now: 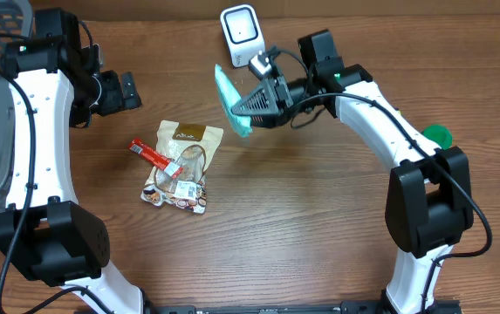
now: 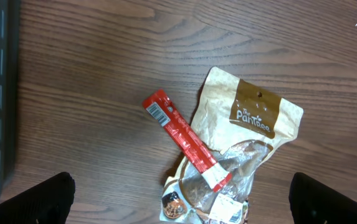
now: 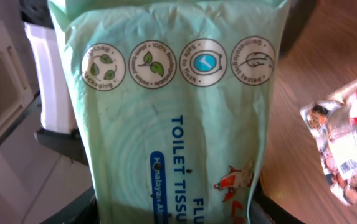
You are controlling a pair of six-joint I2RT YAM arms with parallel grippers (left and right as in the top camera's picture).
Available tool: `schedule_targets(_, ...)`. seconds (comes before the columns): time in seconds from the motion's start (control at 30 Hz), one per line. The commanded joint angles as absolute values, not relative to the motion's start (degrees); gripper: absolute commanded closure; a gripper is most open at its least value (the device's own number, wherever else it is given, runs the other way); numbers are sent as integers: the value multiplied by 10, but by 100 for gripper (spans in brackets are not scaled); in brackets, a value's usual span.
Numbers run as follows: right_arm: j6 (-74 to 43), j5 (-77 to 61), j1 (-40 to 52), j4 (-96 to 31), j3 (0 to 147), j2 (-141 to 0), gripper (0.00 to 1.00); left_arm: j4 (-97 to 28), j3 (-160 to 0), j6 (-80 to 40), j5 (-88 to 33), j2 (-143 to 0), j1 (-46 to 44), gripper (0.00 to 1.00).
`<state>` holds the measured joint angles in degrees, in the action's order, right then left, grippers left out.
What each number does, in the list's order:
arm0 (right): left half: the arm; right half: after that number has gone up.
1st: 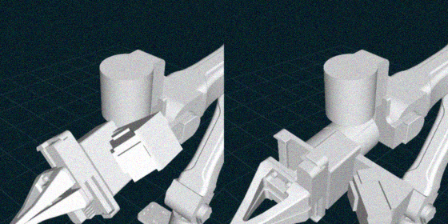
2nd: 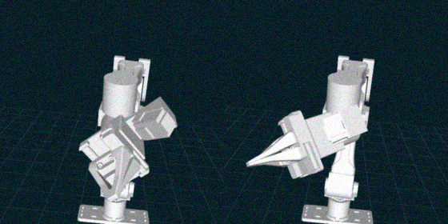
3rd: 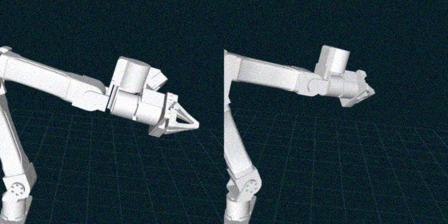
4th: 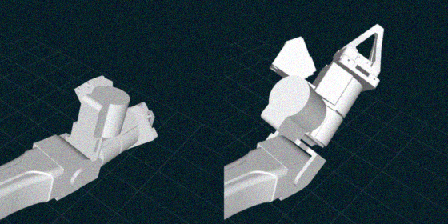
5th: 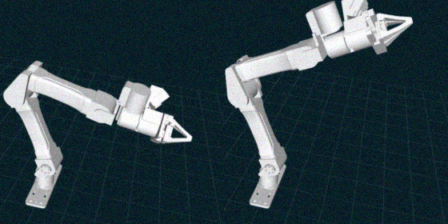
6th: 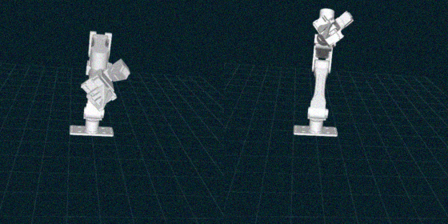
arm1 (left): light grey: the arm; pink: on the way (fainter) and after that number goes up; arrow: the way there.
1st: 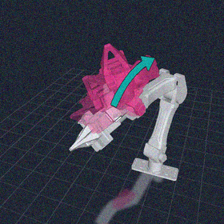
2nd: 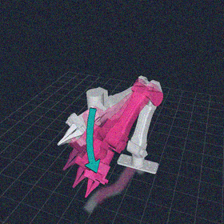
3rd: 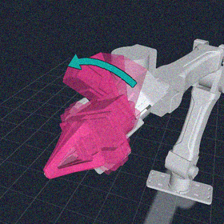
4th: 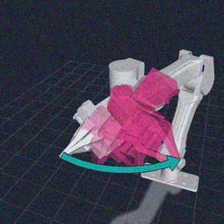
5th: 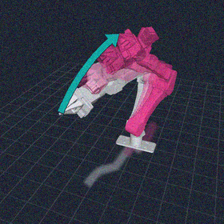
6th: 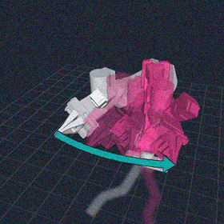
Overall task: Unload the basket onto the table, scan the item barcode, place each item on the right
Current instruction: 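Carry the tissue pack to the white scanner and hold it there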
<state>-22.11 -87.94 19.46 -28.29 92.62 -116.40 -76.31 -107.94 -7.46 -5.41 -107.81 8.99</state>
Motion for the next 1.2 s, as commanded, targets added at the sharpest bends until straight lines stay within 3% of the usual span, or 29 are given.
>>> schedule_targets(0.0,-406,-895,189,-191,940,-1140,43,-762,-1078,-68,-58,-1075,86,0)
schedule_targets(0.27,-693,-838,189,100,940,-1140,47,-762,-1078,-68,-58,-1075,86,0)
schedule_targets(0.7,-1058,-833,189,495,940,-1140,48,-762,-1078,-68,-58,-1075,86,0)
schedule_targets(0.97,-1215,-782,188,665,940,-1140,49,-762,-1078,-68,-58,-1075,86,0)
schedule_targets(1.17,-1239,-737,179,694,940,-1140,49,-762,-1078,-68,-58,-1075,86,0)
